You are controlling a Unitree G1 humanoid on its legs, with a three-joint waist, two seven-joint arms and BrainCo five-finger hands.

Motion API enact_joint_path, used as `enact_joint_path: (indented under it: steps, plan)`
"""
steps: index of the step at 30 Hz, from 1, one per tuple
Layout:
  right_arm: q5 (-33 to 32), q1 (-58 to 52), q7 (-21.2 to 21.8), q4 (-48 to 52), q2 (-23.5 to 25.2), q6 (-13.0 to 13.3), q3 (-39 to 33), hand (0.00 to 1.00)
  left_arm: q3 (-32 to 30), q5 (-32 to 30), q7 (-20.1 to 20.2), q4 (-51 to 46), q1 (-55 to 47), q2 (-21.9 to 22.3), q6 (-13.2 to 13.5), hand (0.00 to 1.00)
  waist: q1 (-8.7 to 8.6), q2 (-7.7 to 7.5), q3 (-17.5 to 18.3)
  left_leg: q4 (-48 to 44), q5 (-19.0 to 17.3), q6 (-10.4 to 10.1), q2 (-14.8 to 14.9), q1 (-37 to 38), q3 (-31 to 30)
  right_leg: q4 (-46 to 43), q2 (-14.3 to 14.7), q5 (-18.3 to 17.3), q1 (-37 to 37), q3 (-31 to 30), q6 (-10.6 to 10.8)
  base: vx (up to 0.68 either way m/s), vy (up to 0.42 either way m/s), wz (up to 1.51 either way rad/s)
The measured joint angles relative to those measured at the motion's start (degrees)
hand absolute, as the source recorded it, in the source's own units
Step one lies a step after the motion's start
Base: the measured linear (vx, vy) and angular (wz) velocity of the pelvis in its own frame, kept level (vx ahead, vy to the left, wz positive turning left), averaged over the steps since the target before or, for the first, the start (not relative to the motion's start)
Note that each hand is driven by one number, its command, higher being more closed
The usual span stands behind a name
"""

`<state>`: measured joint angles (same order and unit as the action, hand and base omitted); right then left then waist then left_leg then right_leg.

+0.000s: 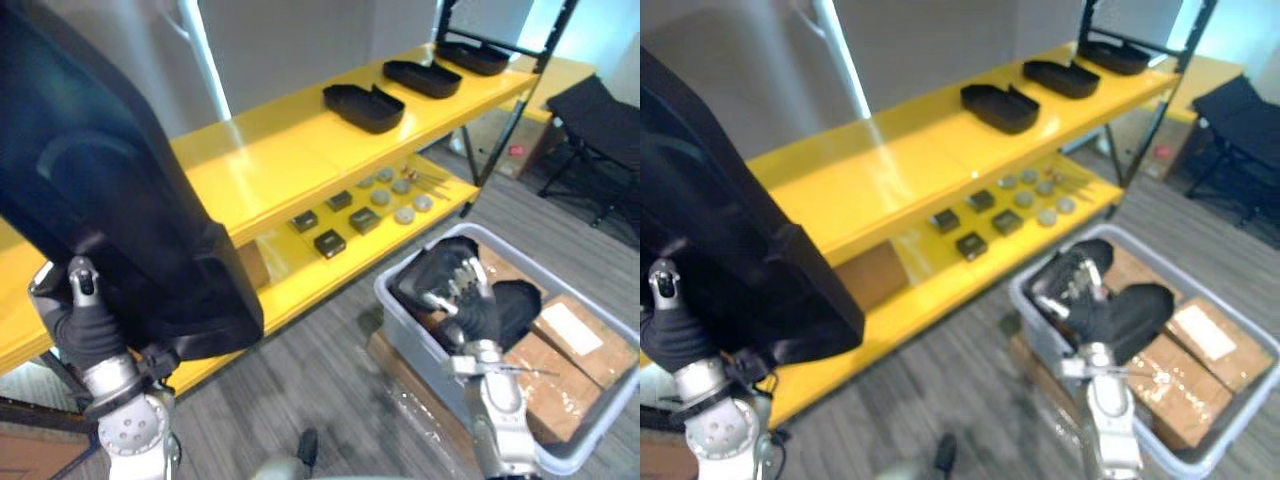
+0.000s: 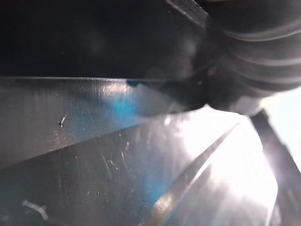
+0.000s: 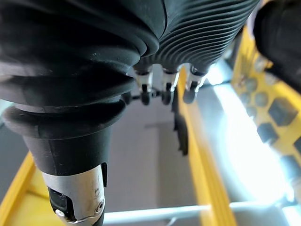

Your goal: Walk over and take plastic housings, then place them on the shelf

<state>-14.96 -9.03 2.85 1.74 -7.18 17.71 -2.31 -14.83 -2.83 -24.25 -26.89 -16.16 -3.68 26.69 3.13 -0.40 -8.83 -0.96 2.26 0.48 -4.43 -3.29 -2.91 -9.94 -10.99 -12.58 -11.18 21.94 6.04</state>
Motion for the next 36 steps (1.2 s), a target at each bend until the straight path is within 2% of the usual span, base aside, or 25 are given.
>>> enact_joint_path:
  steps: [4, 8, 10, 11, 12, 13, 14, 15, 16, 18, 19, 21, 23, 24, 25, 26, 28, 30, 31, 33, 36]
  plan:
    - [-0.06, -1.19, 0.92, 0.00, 2.47, 1.25, 0.15, 0.00, -0.44, -1.33, -1.55, -1.00, -2.45, 2.30, 0.00, 1.00, -0.25, -0.72, -0.65, -4.81, -2.70, 0.17, 0.21, -1.41, 3.52, -1.77, -1.22, -1.23, -0.04, 0.03, 0.36, 0.00, 0.009, -0.04]
    - [-0.10, -0.90, 0.83, 0.00, 4.08, 2.14, 0.18, 0.00, -2.37, -2.26, -2.09, -4.95, -2.56, 2.70, 0.26, 1.00, 0.73, -2.09, -1.05, -10.29, -6.22, 0.98, -1.27, -3.80, 3.56, -3.93, -3.15, -2.87, -0.23, 1.63, 0.15, 0.05, 0.056, 0.18]
    - [-0.04, -0.77, 0.37, -0.08, 3.92, 2.21, 0.20, 0.00, -3.22, -2.32, -2.54, -5.29, -1.88, 3.34, 0.66, 1.00, 0.95, -1.75, -1.34, -11.37, -7.16, 1.65, -1.60, -3.63, 3.07, -12.46, -4.54, -2.47, 2.56, 1.46, -0.26, 0.07, 0.075, 0.29]
    - [-0.02, -0.62, -0.47, -0.10, 4.02, 2.27, 0.30, 0.00, -3.49, -2.58, -2.90, -5.30, -1.74, 3.25, 0.64, 1.00, 0.84, -1.51, -1.24, -11.41, -7.47, 2.15, -1.98, -3.00, 1.97, -21.63, -6.35, -1.12, 6.28, 0.56, -2.44, 0.12, 0.117, 0.34]
    - [0.06, 0.13, -0.51, -0.30, 4.24, 2.45, 0.64, 0.00, -4.90, -2.72, -3.32, -5.29, -1.76, 2.33, 0.61, 1.00, 0.86, -1.91, -1.51, -10.60, -8.00, 2.94, -2.38, -0.89, 1.45, -32.24, -8.26, 3.30, 10.75, -2.43, -5.28, 0.17, 0.135, 0.27]
    - [0.07, 0.35, -0.52, -0.43, 4.28, 2.56, 0.70, 0.00, -5.20, -2.69, -3.53, -5.29, -1.77, 2.04, 0.58, 1.00, 0.87, -2.00, -1.56, -10.30, -8.07, 3.06, -2.43, -0.40, 1.39, -33.94, -8.48, 4.55, 11.41, -3.06, -5.70, 0.25, 0.092, 0.16]
    - [0.11, 1.02, -0.59, -1.50, 4.47, 3.66, 0.80, 0.00, -5.69, -2.57, -4.54, -5.29, -1.68, 0.71, 0.36, 1.00, 0.70, -1.61, -1.71, -8.96, -8.18, 3.46, -2.36, 1.77, -0.23, -39.87, -9.02, 9.24, 14.37, -4.93, -6.50, 0.25, 0.029, 0.36]
    - [0.20, 1.35, -0.58, -2.21, 4.58, 4.62, 0.80, 0.00, -5.71, -2.33, -5.66, -5.22, -1.03, -0.78, 0.29, 1.00, 0.36, -1.48, -1.47, -8.61, -8.18, 4.26, -1.94, 2.75, -2.07, -42.25, -8.46, 5.82, 16.26, -5.62, -6.25, 0.24, 0.011, 0.49]
    - [0.31, 1.56, -0.58, -2.20, 4.52, 4.75, 0.79, 0.00, -5.82, -2.17, -6.07, -5.21, -0.55, -1.09, 0.19, 1.00, 0.15, -1.44, -1.46, -8.54, -8.27, 4.30, -1.63, 3.02, -2.93, -41.83, -7.57, 4.25, 16.87, -5.87, -6.07, 0.21, 0.000, 0.71]
    - [1.40, 2.74, -0.57, -2.12, 4.22, 5.05, 0.17, 0.00, -5.88, -1.74, -7.01, -4.25, 2.31, -2.57, -1.24, 1.00, -0.89, -1.14, -1.38, -8.62, -8.45, 2.98, -0.65, 3.43, -7.16, -31.92, -2.99, -0.25, 18.39, -7.77, -4.91, 0.19, -0.027, 0.78]
    - [1.40, 3.04, -0.57, -2.07, 3.83, 5.05, 0.04, 0.00, -5.88, -1.56, -7.00, -3.41, 3.34, -2.95, -1.59, 1.00, -0.87, -0.95, -1.30, -8.61, -8.63, 2.56, -0.43, 3.41, -7.97, -28.10, -1.69, -0.46, 18.73, -9.18, -4.86, 0.19, -0.064, 0.83]
    - [1.26, 3.54, -0.47, -1.20, 1.92, 5.01, -0.90, 0.00, -5.44, -1.49, -7.08, -0.30, 6.84, -3.56, -3.21, 1.00, -1.06, -0.31, -1.35, -9.28, -9.32, 1.46, -0.29, 3.46, -11.90, -17.31, 0.98, 0.22, 19.34, -15.89, -3.73, 0.18, -0.117, 0.94]
    - [-1.76, 3.57, -0.30, 0.43, 1.02, 4.91, -2.32, 0.00, -4.24, 0.00, -7.21, 1.97, 7.93, -4.00, -4.33, 1.00, -1.29, -0.53, -1.21, -9.99, -10.48, -0.39, -0.46, 4.40, -16.18, -12.83, 2.00, 1.75, 18.76, -20.38, -1.36, 0.21, -0.268, 1.08]
    - [-2.73, 3.64, -0.09, 1.01, 0.81, 4.90, -2.54, 0.00, -4.04, 0.49, -7.24, 2.15, 7.63, -3.98, -4.53, 1.00, -1.30, -0.82, -1.03, -10.42, -10.82, -0.95, -0.59, 4.45, -17.04, -11.43, 1.94, 2.32, 18.22, -20.54, -0.90, 0.25, -0.365, 1.12]
    - [-4.45, 3.89, 1.58, 1.94, 0.59, 4.90, -3.22, 0.00, -4.01, 0.54, -7.40, 2.16, 6.53, -3.80, -4.83, 1.00, -1.16, -2.07, -0.27, -11.81, -11.86, -2.50, -1.00, 4.03, -16.91, -7.59, 1.43, 4.58, 16.58, -20.30, -0.41, 0.23, -0.361, 0.98]
    - [-5.11, 4.85, 3.08, 2.07, 0.07, 4.88, -3.22, 0.00, -4.00, 0.29, -8.04, 2.10, 4.82, -3.30, -5.22, 1.00, -0.86, -3.62, 0.91, -13.26, -13.72, -4.04, -1.11, 3.31, -16.50, -4.32, 0.65, 6.91, 14.40, -19.32, 1.46, 0.22, -0.361, 0.92]
    - [-6.85, 6.79, 4.01, 1.88, -2.61, 4.52, -2.90, 0.00, -2.82, 0.19, -8.06, 1.94, 1.64, 0.65, -5.59, 1.00, -0.52, 0.24, 1.97, -15.45, -15.05, -5.29, 2.94, 1.62, -14.07, -0.31, 4.04, 7.93, 11.75, -15.99, 0.00, 0.17, -0.268, 0.61]
    - [-7.40, 8.34, 4.28, 1.60, -3.80, 3.99, -2.54, 0.00, -2.47, 0.17, -7.59, 1.90, -0.32, 3.44, -5.66, 1.00, 0.17, 2.84, 3.02, -12.65, -14.52, -5.63, 6.95, 1.18, -7.86, 2.02, 6.02, 8.46, 10.61, -13.28, -0.83, 0.15, -0.244, 0.63]
    - [-7.38, 8.07, 4.08, 1.63, -3.70, 3.75, -2.57, 0.00, -2.17, 0.26, -6.77, 1.87, -0.10, 4.70, -5.59, 1.00, -0.04, 3.35, 3.36, -10.87, -12.79, -5.72, 8.41, 1.36, -3.20, 2.87, 5.91, 8.36, 9.46, -10.98, -1.04, 0.11, -0.172, 0.75]
    - [-7.38, 7.00, 3.04, 1.65, -3.21, 3.74, -2.73, 0.00, -0.50, 0.47, -5.29, 1.85, 0.71, 4.92, -5.47, 1.00, -0.90, 3.56, 3.49, -9.04, -10.78, -5.48, 9.50, 1.73, 3.33, 3.68, 5.26, 8.14, 7.47, -7.42, -1.39, 0.06, -0.081, 0.83]
    - [-7.24, 6.02, 0.47, 2.05, -1.21, 3.78, -3.41, 0.00, 2.00, -0.08, -2.28, 1.84, 1.78, 4.61, -5.47, 1.00, -0.79, 3.11, 3.53, -4.88, -7.64, -5.02, 8.32, 3.66, 4.70, 4.18, 3.93, 8.08, 6.07, -4.67, -1.35, 0.04, -0.003, 0.54]
